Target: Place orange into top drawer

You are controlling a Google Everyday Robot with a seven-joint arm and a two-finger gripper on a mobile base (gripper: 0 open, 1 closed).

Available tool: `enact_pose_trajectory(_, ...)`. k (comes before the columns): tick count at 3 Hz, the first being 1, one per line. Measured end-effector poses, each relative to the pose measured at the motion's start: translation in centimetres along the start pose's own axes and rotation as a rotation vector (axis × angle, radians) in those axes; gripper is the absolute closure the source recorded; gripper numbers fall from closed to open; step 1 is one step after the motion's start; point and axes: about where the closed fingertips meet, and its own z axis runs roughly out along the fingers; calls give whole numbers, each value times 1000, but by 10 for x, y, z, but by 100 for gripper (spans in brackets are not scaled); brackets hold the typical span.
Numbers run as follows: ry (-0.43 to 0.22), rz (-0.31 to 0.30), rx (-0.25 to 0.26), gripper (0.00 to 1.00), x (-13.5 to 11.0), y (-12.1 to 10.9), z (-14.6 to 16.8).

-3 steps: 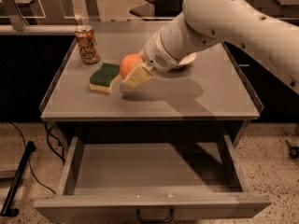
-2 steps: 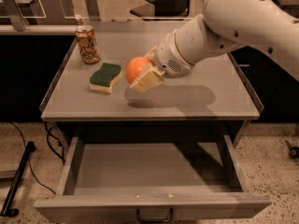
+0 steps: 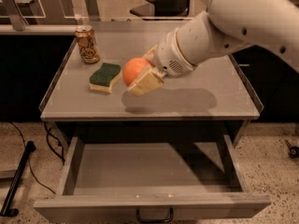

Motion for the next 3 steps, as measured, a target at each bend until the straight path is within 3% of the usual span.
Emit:
enact_pose_trajectory(2, -20, -14, -5, 100, -13, 55, -41)
enact_pose_trajectory(3, -22, -30, 11, 100, -18, 98, -64)
